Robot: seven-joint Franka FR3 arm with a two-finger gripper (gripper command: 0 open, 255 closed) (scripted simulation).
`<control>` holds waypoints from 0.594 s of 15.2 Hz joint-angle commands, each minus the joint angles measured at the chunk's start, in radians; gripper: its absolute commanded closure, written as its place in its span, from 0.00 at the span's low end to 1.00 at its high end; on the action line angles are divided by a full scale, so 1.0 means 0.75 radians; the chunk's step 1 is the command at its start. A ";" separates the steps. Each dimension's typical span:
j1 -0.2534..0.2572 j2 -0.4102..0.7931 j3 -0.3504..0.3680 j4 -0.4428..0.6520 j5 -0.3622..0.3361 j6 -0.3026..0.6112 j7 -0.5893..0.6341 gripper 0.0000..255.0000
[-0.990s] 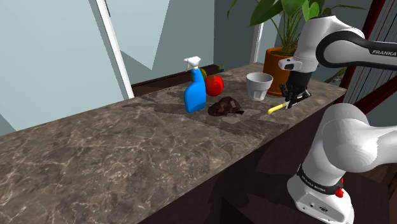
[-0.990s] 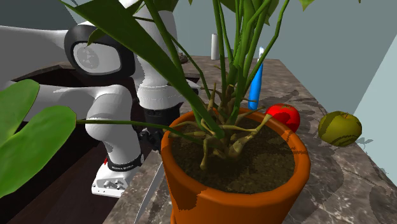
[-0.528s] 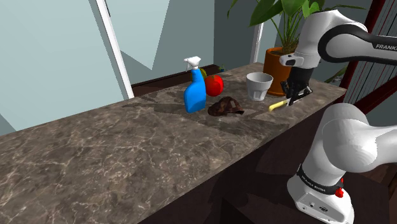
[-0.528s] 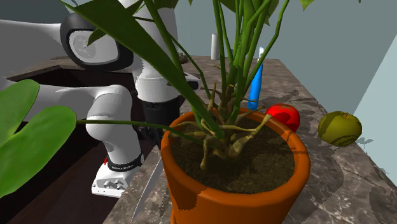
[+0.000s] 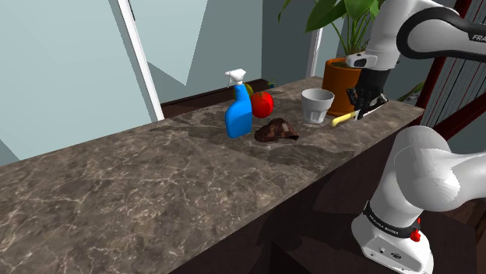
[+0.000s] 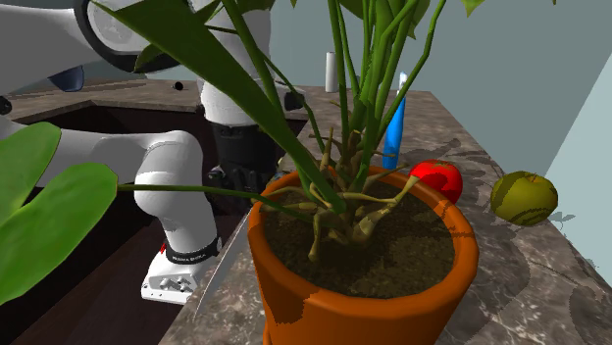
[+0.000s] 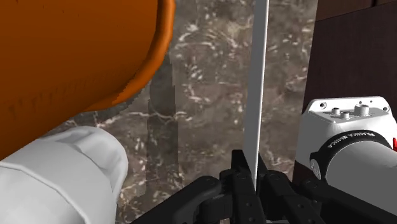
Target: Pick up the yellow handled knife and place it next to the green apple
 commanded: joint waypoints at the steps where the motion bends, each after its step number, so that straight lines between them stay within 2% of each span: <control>1: 0.016 0.022 0.019 0.046 0.020 -0.022 -0.001 1.00; 9: 0.053 0.083 0.089 0.198 0.090 -0.114 -0.007 1.00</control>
